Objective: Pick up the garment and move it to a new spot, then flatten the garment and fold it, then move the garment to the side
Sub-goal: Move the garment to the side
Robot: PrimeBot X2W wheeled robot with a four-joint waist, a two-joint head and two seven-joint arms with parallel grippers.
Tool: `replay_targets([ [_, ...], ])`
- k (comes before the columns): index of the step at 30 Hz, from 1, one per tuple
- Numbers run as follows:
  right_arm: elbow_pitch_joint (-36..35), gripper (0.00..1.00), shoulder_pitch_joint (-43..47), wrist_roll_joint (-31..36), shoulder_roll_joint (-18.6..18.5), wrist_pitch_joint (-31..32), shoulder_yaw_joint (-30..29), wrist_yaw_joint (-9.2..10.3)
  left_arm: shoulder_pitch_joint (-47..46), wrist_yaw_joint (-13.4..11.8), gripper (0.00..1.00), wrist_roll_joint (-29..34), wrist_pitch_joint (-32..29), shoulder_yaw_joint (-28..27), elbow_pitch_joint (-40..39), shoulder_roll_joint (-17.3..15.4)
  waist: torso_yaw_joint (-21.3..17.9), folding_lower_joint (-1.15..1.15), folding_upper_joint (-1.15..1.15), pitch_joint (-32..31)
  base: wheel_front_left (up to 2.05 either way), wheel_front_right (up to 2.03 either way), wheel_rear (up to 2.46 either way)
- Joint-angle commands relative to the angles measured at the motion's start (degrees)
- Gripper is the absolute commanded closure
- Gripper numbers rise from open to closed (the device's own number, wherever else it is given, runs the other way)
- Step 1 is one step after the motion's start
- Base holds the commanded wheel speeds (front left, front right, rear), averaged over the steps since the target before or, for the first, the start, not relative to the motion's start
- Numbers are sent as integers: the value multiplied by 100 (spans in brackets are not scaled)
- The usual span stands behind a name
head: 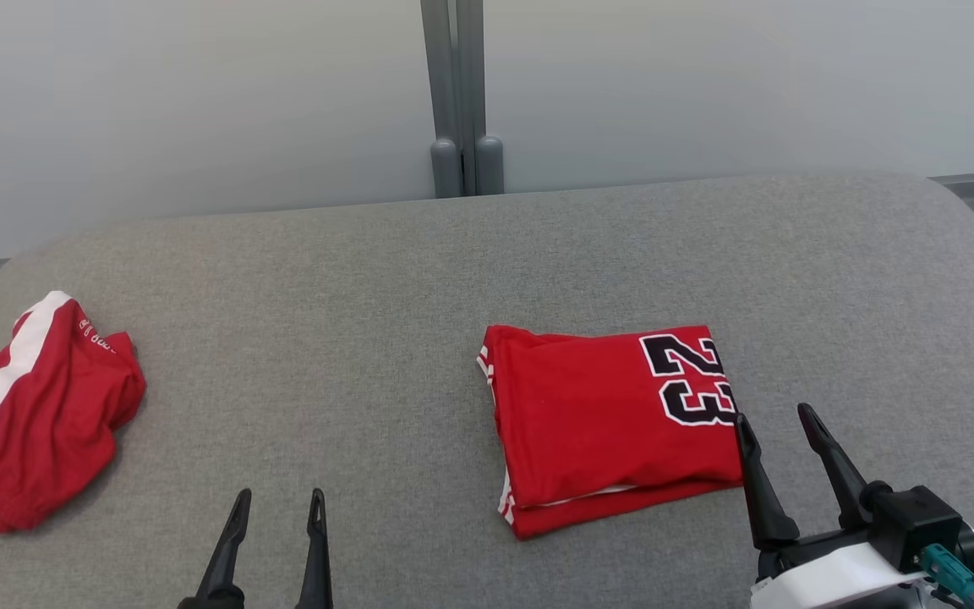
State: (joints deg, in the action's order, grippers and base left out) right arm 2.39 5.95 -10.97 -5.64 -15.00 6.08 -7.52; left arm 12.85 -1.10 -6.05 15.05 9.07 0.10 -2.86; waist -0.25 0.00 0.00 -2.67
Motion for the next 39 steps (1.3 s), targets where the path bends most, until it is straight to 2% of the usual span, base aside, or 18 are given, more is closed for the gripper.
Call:
replay_targets([
  [1,-16,0,65,-31,-5,-25,10,6,72,-41,0,35,17,-8,-6,-9,-5,0,0,-4,0,0,0],
  [18,-35,0,104,-80,-70,-25,19,6,-6,-12,0,27,17,32,26,-9,84,0,0,-13,0,0,0],
  [24,143,0,-57,-471,-220,-25,231,6,-106,30,0,-21,17,105,46,-9,204,0,0,156,0,0,0],
  [28,598,0,-306,-1223,-479,-22,559,4,-203,49,0,26,18,192,7,-9,291,0,0,317,0,0,0],
  [35,1233,0,-1073,-2975,-1497,-22,1364,4,-465,49,0,93,17,354,-103,-9,403,0,0,784,0,0,0],
  [39,1374,0,-1507,-4044,-2139,228,1678,4,-625,63,0,116,17,413,-119,-9,415,0,0,1044,0,0,0],
])
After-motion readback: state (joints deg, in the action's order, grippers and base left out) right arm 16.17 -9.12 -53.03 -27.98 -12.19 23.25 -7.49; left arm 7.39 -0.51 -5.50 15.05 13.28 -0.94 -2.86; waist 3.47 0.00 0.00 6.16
